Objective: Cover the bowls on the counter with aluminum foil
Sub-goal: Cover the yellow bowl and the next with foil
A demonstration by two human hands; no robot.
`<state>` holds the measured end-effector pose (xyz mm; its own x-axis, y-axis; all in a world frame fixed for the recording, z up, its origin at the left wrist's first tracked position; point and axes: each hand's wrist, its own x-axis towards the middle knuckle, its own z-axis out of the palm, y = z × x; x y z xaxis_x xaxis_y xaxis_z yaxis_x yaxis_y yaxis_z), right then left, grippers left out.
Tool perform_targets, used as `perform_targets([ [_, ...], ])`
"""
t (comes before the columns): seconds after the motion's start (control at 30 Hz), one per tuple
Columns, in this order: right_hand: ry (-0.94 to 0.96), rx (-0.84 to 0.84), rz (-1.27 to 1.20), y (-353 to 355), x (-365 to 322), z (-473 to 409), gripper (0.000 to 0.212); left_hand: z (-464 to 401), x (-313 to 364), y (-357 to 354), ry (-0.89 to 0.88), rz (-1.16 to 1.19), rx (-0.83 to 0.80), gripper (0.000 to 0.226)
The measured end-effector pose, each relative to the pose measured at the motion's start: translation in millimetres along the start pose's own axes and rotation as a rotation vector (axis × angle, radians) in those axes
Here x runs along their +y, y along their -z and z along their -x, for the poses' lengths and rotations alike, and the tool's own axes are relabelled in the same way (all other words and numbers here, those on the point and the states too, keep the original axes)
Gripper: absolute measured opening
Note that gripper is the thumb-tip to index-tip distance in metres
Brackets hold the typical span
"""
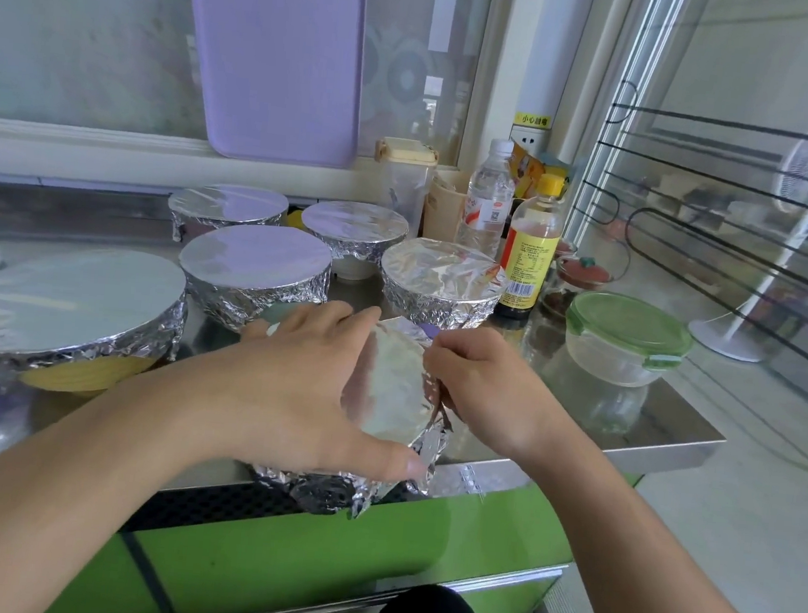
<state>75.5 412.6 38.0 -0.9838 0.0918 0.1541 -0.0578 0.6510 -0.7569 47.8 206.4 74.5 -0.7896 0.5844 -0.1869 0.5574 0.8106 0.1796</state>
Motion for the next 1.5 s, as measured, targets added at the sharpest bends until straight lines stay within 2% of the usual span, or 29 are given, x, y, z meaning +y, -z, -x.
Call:
perform_targets([
  [0.17,0.045,0.075,0.098,1,-2,-3,0.041,1,-3,7,-0.059,0.024,-0.063,0.143],
  [0.27,0.044,0.014,0.072,-3,-4,-3,0.037,-1,-2,6,-0.082,0.032,-0.062,0.138],
  [0.4,-0.072,-0.075,-0.099,2,-2,-4,0.040,-3,-5,3,-0.101,0.031,-0.048,0.137],
  [0.47,-0.077,-0.016,-0.072,6,-3,-7,0.045,-2,-5,3,-0.087,0.026,-0.058,0.139],
  [0.57,0.012,0.086,0.005,3,-6,-9,0.049,1,-5,4,-0.060,0.041,-0.075,0.142],
  [0.67,0.042,-0.026,-0.003,-6,-5,-14,0.044,0,-7,4,-0.067,0.067,-0.074,0.148],
  [0.8,-0.020,-0.115,-0.100,-2,1,-18,0.041,-2,-11,2,-0.099,0.071,-0.057,0.151],
  [0.87,-0.053,-0.101,-0.098,4,-1,-20,0.043,-2,-13,3,-0.105,0.085,-0.056,0.151],
  [0.97,-0.038,0.016,-0.038,5,-6,-24,0.048,-2,-17,8,-0.130,0.091,-0.088,0.150],
  [1.07,0.014,-0.039,0.008,-2,-9,-26,0.048,-2,-20,14,-0.146,0.082,-0.128,0.149],
  [1.27,-0.101,-0.165,-0.093,10,-10,-21,0.034,3,-21,23,-0.039,-0.021,-0.184,0.154],
  [1.4,-0.196,-0.241,-0.032,15,-16,-17,0.039,5,-14,19,0.047,-0.024,-0.182,0.159],
  [1.5,-0.214,-0.254,-0.011,15,-18,-13,0.045,2,-6,10,0.078,0.031,-0.108,0.154],
])
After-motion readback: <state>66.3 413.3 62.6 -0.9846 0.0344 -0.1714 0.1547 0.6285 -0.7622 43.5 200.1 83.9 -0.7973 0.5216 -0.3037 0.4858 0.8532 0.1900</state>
